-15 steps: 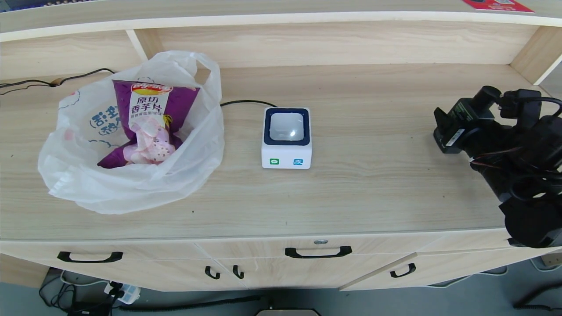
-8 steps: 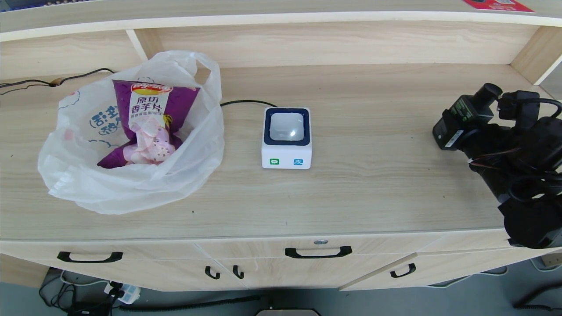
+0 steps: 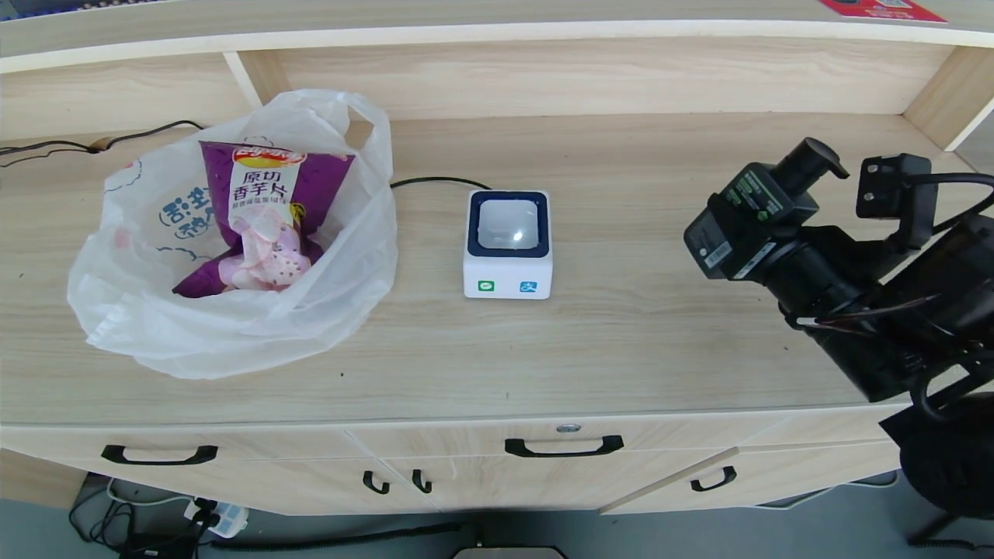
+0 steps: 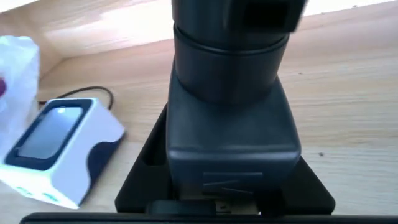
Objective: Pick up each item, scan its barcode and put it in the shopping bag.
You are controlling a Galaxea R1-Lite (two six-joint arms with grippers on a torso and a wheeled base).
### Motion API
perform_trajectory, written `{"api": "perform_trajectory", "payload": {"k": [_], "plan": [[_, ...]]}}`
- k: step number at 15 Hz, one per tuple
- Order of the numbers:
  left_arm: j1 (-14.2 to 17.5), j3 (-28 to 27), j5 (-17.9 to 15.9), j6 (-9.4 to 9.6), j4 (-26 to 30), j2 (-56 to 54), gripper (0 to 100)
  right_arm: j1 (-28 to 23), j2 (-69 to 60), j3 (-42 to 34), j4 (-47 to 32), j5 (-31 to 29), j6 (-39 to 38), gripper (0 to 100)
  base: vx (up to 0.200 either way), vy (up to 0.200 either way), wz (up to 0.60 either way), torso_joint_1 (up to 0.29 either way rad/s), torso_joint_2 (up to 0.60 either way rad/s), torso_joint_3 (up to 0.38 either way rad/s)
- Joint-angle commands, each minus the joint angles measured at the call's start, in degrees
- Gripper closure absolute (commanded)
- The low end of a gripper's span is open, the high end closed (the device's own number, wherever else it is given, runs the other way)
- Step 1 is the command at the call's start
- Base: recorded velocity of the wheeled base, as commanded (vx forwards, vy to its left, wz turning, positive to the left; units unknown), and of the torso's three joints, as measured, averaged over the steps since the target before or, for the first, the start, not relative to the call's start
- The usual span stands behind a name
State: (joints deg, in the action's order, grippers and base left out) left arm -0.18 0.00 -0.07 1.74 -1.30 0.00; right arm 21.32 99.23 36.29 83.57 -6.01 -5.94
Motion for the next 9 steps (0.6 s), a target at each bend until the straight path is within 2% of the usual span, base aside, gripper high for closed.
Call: {"api": "perform_trajectory", "payload": {"k": [1, 3, 7, 9], "plan": [[0.0, 0.0, -0.1, 0.01, 0.1, 0.0, 0, 9.9, -5.3, -0.6, -0.2, 0.0, -1.4, 100, 0.0, 0.0, 0.0, 0.0, 0.0, 0.0], [0.1, 0.0, 0.0, 0.01, 0.1, 0.1, 0, 16.9, -6.4, -1.6, -0.2, -0.3, -4.8, 100, 0.0, 0.0, 0.0, 0.0, 0.0, 0.0], [0.0, 0.0, 0.0, 0.01, 0.1, 0.0, 0, 21.4, -6.7, -0.7, -0.1, -0.2, -9.2, 100, 0.0, 0.0, 0.0, 0.0, 0.0, 0.0], [0.0, 0.0, 0.0, 0.01, 0.1, 0.0, 0, 24.6, -7.0, 0.7, -0.3, -0.3, -14.7, 100, 0.0, 0.0, 0.0, 0.0, 0.0, 0.0]]}}
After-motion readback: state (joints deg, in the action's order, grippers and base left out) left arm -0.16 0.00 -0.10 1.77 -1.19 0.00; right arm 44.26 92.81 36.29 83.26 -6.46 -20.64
